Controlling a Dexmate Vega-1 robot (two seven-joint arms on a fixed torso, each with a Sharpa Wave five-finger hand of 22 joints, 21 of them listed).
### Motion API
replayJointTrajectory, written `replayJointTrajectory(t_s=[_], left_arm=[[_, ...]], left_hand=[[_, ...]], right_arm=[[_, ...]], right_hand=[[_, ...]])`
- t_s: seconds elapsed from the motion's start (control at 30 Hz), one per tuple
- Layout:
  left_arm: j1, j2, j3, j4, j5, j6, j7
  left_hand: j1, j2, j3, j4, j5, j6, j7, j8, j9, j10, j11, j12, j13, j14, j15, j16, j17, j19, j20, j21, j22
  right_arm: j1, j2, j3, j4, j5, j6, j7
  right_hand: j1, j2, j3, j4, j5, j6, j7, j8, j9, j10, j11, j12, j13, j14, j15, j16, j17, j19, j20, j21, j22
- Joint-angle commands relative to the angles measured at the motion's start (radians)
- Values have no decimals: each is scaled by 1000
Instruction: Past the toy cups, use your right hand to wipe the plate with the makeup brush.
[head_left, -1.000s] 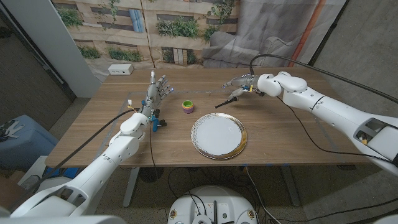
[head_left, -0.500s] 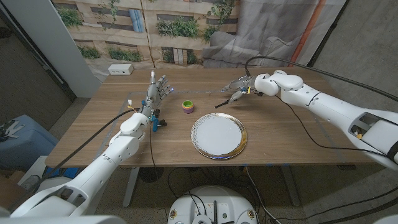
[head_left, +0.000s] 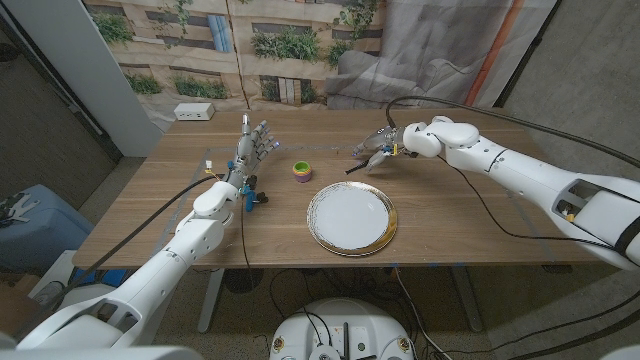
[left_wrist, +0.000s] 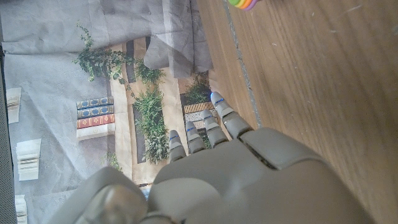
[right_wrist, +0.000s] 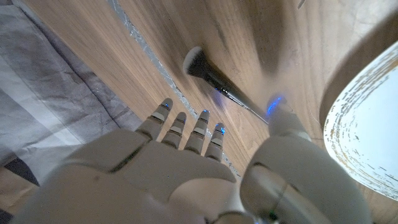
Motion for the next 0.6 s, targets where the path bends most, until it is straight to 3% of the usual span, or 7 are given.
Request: replayJointTrajectory(t_s=[0.03, 0.6], left_arm=[[0, 0, 0, 0, 0, 0, 0], [0, 0, 0, 0, 0, 0, 0]], left_hand=[[-1, 15, -1, 7, 4, -2, -8, 4, 2, 1, -12, 7, 3, 7, -13, 3, 2, 8, 1, 7, 5], [-1, 15, -1, 7, 4, -2, -8, 4, 2, 1, -10, 7, 3, 7, -14, 3, 2, 8, 0, 7, 5]], right_arm=[[7, 18, -24, 14, -26, 3, -12], [-22, 11, -19, -22, -45, -25, -56]], right_hand=[[16, 1, 8, 0, 0, 15, -3, 5, 2, 36, -7, 7, 1, 24, -10, 14, 5, 16, -7, 6, 2], [50, 9, 2, 7, -10, 114, -9, 32, 5, 141, -29, 10, -1, 98, -48, 43, 12, 51, -20, 9, 3]])
